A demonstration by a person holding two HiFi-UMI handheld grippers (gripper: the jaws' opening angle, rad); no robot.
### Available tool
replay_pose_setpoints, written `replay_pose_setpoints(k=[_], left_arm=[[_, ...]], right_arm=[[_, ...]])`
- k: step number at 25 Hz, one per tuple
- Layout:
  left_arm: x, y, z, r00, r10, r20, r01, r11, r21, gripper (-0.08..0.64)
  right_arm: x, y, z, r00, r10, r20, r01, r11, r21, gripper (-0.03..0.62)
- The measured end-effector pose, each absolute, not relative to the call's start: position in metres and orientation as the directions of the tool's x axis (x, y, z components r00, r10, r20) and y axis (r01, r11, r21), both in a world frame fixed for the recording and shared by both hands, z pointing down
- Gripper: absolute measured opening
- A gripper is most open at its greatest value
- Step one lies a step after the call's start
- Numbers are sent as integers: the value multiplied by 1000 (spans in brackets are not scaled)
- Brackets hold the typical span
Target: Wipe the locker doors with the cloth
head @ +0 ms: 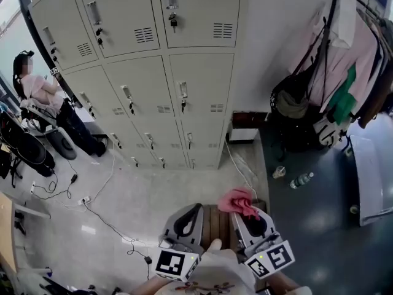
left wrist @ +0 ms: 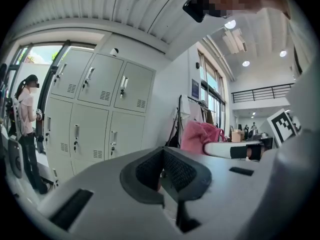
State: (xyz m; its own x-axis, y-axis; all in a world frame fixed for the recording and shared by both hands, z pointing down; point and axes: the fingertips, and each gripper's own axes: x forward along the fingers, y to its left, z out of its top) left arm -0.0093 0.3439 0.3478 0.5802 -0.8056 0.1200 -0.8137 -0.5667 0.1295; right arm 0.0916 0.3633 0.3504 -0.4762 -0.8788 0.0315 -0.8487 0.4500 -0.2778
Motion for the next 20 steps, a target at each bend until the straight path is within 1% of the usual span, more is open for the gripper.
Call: replay_pose_setpoints(k=[8,12,16,20], left_arm=[[-1,362,356,562,-819,118,-826,-549,126,5],[-1,360,374,539,-829,152,-841,-519,151,5],[-1,339,375,542,-826,155,-840,-524,143,6],[5,297,387,559,-813,162,-829,-540,147,6]], right_arm=[[95,378,346,-526,-850,-5,-824,511,-244,104],[99,373,356,-529,-848,4,-820,511,-257,104],[102,356,360,-528,-849,5,-818,508,-269,104],[102,315,368,-520,-854,4,-823,499,-272,104]])
